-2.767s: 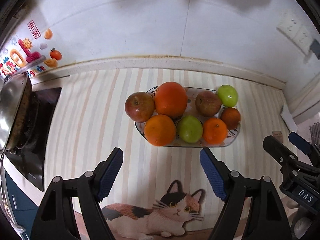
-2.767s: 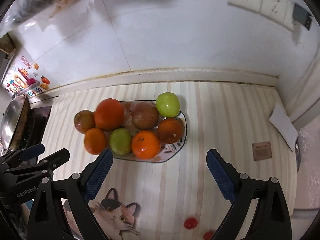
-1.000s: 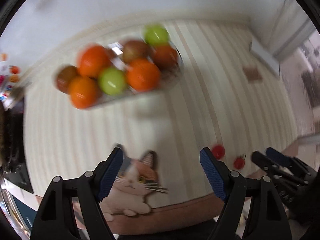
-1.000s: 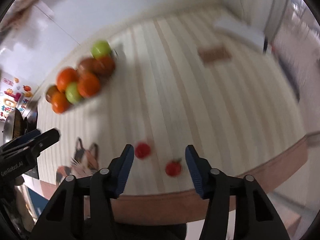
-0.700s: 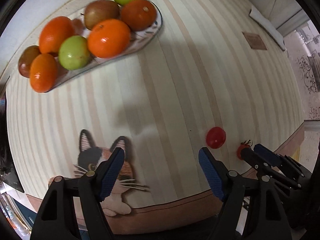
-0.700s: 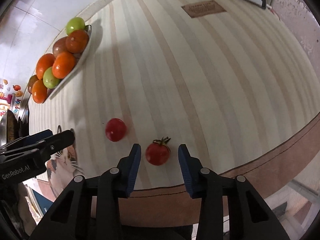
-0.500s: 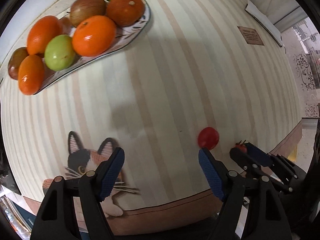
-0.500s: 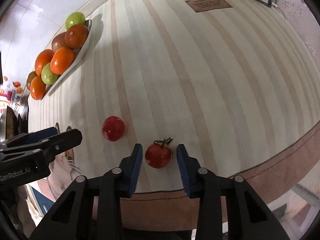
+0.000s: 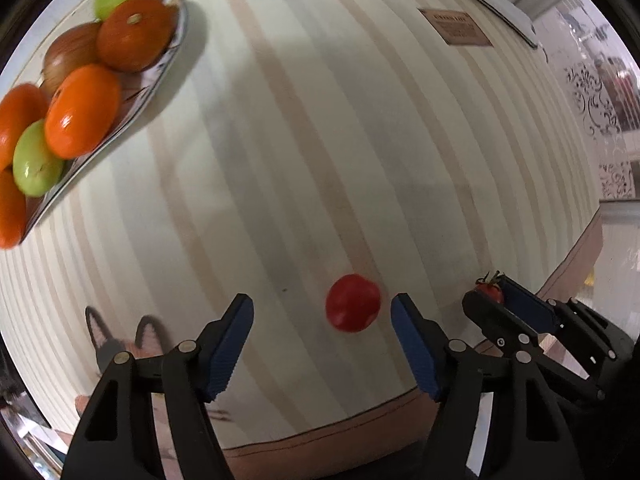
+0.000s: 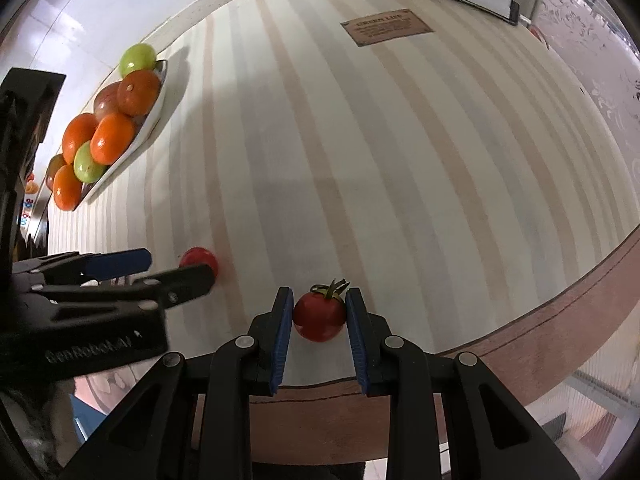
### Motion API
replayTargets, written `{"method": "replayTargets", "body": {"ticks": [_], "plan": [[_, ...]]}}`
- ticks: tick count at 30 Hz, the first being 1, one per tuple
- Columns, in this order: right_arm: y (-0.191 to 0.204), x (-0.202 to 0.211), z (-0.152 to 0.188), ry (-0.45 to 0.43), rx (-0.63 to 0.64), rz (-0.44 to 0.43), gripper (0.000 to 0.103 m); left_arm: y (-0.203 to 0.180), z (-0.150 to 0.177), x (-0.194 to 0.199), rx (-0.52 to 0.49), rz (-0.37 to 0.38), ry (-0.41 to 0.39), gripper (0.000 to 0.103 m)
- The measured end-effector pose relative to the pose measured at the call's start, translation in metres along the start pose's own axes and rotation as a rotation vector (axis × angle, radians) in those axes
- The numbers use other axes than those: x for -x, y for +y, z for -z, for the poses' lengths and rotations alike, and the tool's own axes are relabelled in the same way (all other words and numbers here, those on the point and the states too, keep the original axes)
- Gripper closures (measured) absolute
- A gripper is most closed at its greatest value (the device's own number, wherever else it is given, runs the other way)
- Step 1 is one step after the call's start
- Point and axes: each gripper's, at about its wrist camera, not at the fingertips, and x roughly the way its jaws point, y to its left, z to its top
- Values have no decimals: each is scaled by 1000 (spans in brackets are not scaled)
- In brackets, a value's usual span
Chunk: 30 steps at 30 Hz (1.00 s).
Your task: Organize fruits
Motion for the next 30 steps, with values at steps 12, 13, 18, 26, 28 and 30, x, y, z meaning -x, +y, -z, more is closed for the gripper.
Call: {"method": "replayTargets", "body": {"ticks": [12, 13, 18, 26, 28, 30], "plan": [[4, -2, -7, 6, 10, -5, 74, -16, -10, -1, -47, -16, -49, 78], [5, 0, -7, 2, 13, -7, 74, -9, -8, 3, -41, -15, -55, 78], [13, 9, -16, -24, 30, -24, 74, 24, 0, 17, 37, 12, -85, 78], [38, 23, -39, -63, 62, -80, 74, 89, 17, 64, 229, 58, -174, 78], [49, 23, -47, -62, 73, -108, 74, 113, 19, 72, 271, 69, -200, 78], [63, 22, -53, -60, 92, -137, 74, 134, 26, 81, 310, 71, -231, 78]]}}
